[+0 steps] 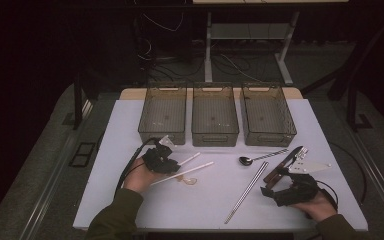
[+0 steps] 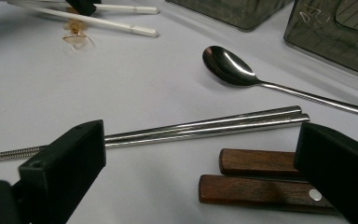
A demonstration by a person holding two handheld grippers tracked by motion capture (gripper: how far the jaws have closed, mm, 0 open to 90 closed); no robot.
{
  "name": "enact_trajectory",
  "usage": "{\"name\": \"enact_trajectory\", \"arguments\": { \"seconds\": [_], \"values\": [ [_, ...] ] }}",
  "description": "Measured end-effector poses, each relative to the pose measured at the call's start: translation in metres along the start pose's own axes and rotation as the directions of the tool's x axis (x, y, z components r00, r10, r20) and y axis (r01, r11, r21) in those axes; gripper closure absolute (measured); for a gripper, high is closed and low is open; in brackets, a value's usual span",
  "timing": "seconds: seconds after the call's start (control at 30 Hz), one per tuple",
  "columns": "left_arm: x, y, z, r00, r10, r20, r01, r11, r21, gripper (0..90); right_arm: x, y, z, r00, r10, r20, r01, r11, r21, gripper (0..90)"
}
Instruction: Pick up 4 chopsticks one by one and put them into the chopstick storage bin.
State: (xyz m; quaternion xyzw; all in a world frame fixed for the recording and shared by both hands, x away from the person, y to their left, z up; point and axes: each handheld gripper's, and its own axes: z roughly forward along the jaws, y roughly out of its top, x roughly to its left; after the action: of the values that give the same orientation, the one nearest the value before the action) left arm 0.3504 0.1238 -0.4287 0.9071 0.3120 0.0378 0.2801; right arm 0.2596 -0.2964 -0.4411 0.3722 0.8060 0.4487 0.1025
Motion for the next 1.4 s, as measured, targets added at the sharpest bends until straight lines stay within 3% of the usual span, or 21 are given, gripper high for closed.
{"name": "enact_trajectory", "arguments": {
  "seconds": [0.53,1.07,1.4],
  "values": [
    [0.001,0.000,0.003,1.0000,0.004,-0.001,-0.004,1.0000,0.003,82.4,0.000,0.000,-0.001,1.0000,0.000,0.003,0.000,1.000,-0.002,2.3],
    [0.002,0.001,0.000,0.9999,-0.008,-0.010,0.008,1.0000,-0.001,83.7,0.000,0.000,-0.001,1.0000,0.005,0.003,-0.005,1.000,-0.003,2.3],
    [0.002,0.001,-0.009,0.9995,-0.029,-0.009,0.028,0.9975,-0.065,83.7,0.000,0.000,-0.001,1.0000,0.006,0.004,-0.006,1.000,-0.004,2.3]
  ]
}}
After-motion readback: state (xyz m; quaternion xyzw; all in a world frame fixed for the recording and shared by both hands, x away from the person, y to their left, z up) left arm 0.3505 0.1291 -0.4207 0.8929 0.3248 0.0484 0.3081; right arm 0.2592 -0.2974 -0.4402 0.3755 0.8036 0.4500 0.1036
